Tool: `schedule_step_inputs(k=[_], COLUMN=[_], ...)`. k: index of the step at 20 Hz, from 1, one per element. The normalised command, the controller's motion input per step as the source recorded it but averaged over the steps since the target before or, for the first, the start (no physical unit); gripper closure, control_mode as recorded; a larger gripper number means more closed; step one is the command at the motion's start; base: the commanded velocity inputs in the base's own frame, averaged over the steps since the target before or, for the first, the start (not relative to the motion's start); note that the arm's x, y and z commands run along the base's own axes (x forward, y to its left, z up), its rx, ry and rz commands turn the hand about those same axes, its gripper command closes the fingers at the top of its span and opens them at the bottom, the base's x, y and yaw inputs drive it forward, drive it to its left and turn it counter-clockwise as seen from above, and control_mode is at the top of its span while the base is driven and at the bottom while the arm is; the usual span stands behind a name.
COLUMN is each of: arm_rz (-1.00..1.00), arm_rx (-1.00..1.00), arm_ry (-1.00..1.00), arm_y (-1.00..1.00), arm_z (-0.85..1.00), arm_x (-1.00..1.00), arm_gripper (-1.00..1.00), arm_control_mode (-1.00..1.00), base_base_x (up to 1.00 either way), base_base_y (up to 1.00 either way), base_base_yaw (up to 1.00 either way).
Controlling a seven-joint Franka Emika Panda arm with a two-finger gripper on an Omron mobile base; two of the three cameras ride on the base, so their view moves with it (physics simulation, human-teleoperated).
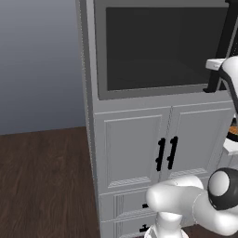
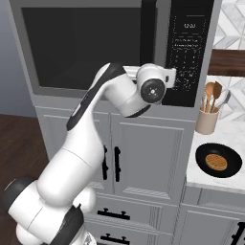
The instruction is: Open the microwave, place the bowl with waffle inside the microwave, then close the microwave door and turn it on.
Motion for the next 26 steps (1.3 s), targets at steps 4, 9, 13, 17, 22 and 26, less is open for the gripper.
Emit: schedule_step_inputs(k=[4,9,13,17,22,26], arm_rz=[0.0,0.0,0.0,0.0,0.0,0.0], arm_rx=[0.0,0.0,-0.01,-0.04,-0.08,-0.09], arm_ry=[0.0,0.0,-0.04,-0.06,0.0,0.0], arm_y=[0.0,0.0,0.02,0.09,0.29,0.35], arm_z=[0.0,0.0,0.0,0.0,0.0,-0.04], arm_x=[0.0,-0.16,-0.95,-1.0,-1.0,-1.0], arm_gripper=[1.0,1.0,1.0,1.0,1.0,1.0], arm_control_mode=[-1.0,-1.0,-1.0,-1.0,-1.0,-1.0], base_base_x=[0.0,0.0,0.0,0.0,0.0,0.0], base_base_y=[0.0,0.0,0.0,0.0,0.0,0.0], base_base_yaw=[0.0,0.0,0.0,0.0,0.0,0.0])
